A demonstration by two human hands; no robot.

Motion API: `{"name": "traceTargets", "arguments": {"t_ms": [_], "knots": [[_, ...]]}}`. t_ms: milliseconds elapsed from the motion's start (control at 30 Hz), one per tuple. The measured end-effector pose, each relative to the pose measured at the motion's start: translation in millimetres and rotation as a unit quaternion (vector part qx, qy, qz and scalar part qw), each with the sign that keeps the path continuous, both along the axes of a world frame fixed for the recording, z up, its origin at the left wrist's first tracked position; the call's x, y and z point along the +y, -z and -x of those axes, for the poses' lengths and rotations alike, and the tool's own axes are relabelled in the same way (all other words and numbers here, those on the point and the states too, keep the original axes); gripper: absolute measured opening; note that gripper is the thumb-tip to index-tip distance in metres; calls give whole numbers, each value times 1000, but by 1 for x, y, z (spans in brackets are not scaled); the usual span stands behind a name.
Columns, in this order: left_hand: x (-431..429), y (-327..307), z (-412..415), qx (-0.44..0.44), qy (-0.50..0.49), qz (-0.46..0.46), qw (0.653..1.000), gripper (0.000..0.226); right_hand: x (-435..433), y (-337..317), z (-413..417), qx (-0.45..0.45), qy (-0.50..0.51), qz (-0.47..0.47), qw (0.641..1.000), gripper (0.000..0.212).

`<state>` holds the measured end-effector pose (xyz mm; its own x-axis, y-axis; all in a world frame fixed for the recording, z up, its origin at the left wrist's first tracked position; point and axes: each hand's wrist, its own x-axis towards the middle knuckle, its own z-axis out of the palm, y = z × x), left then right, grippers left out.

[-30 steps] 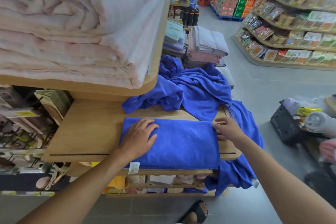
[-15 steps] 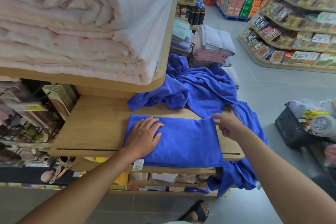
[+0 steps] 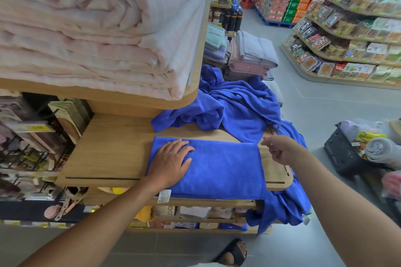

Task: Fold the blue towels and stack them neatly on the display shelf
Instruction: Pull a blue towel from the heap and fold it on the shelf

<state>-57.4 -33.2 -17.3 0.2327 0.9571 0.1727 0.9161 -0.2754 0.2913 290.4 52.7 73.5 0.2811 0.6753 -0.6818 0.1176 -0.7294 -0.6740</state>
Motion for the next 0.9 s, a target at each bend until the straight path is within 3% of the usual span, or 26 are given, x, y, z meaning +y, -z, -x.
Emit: {"name": "traceTargets", "arguments": {"t_ms": [67,267,433,567,733,800,900], "knots": [[1,1,0,2,0,0,1000,40,-5,-2,-2,-81,-69,-12,994,5],[1,2,-2,6,-3,-5,1000,39,-12,4,8,-110,-155,34,981,25],[1,3,-1,6,-1,2,1000,41,-7,15,16,30,-48,25,998,16],[2,4,-1,4,-1,0,1000,41,-5,11,13,148,-25,63,987,9],[2,6,1,-3,0,-7,1000,39,-7,13,1,242,6,65,968,19],[2,6,1,-5,1,-7,1000,39,-11,18,-4,171,-65,21,983,18],[2,6,1,-8,1,-8,1000,39,-15,31,-5,-64,-208,-104,971,20]]}}
